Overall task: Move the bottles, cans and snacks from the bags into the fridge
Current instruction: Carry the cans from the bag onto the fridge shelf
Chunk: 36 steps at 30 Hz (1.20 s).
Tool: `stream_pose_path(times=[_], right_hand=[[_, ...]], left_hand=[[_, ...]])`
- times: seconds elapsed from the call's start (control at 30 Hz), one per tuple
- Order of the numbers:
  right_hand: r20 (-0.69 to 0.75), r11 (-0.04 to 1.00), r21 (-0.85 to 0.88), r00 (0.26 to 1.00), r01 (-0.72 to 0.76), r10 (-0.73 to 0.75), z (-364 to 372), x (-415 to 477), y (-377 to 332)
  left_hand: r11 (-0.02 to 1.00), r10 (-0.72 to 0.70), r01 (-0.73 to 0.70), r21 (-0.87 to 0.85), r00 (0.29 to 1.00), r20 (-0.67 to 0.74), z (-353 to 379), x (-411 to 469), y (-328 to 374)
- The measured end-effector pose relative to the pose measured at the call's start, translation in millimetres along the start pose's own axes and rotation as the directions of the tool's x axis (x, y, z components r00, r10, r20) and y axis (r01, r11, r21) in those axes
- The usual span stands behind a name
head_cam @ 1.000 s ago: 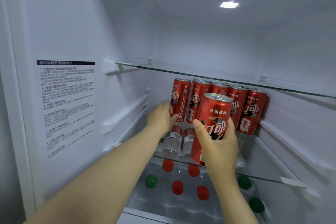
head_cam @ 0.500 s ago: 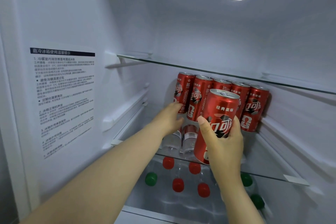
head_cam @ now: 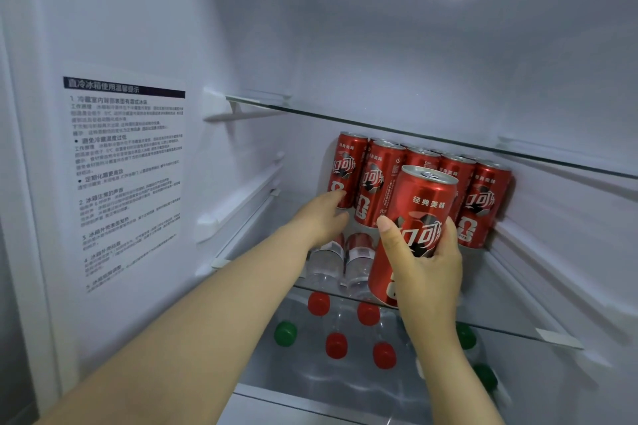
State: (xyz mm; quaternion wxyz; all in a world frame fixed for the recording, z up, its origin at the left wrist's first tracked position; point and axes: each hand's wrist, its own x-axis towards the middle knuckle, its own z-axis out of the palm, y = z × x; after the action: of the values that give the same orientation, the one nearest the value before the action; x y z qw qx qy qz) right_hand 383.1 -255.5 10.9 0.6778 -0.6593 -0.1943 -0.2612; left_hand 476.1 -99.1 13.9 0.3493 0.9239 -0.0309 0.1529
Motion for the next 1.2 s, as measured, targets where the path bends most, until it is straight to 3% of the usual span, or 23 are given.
stream_pose_path(times=[0.17, 0.27, 0.43, 0.67, 0.83, 1.1, 1.2], right_hand=[[0.083, 0.998, -0.07, 0.996, -0.006, 0.012, -1.7, 9.4, 7.9], [0.184, 0.98, -0.181, 0.975, -0.088, 0.122, -4.8, 22.4, 14.7], [0.384, 0.933, -0.283, 0.865, -0.223, 0.323, -46.8, 44.0, 19.4], [0.019, 0.878, -0.429, 0.969, -0.214, 0.245, -57.3, 59.8, 46.1], [-0.007, 0.8, -0.587, 0.989, -0.124, 0.148, -58.5, 55.5, 48.6], [0.017, 0.723, -0.684, 0.989, -0.097, 0.149, -57.8, 56.6, 54.2], [0.03, 0.706, -0.705, 0.992, -0.068, 0.126, -57.0, 55.6, 54.4]], left_hand=[[0.995, -0.004, 0.005, -0.097, 1.0, 0.01, -3.8, -16.0, 0.4], [0.99, 0.026, -0.024, -0.137, 1.0, 0.013, -8.2, -32.5, 2.3], [0.963, 0.084, -0.071, -0.262, 0.996, 0.04, -12.1, -58.6, 10.3], [0.946, 0.087, -0.082, -0.314, 0.996, 0.001, -1.8, -65.6, 34.5], [0.897, 0.042, -0.076, -0.436, 0.995, -0.087, 23.2, -55.5, 56.2], [0.913, 0.029, -0.04, -0.406, 0.999, -0.034, 15.9, -46.2, 46.0], [0.941, -0.032, -0.003, -0.338, 0.995, -0.097, 2.0, -38.6, 35.0]])
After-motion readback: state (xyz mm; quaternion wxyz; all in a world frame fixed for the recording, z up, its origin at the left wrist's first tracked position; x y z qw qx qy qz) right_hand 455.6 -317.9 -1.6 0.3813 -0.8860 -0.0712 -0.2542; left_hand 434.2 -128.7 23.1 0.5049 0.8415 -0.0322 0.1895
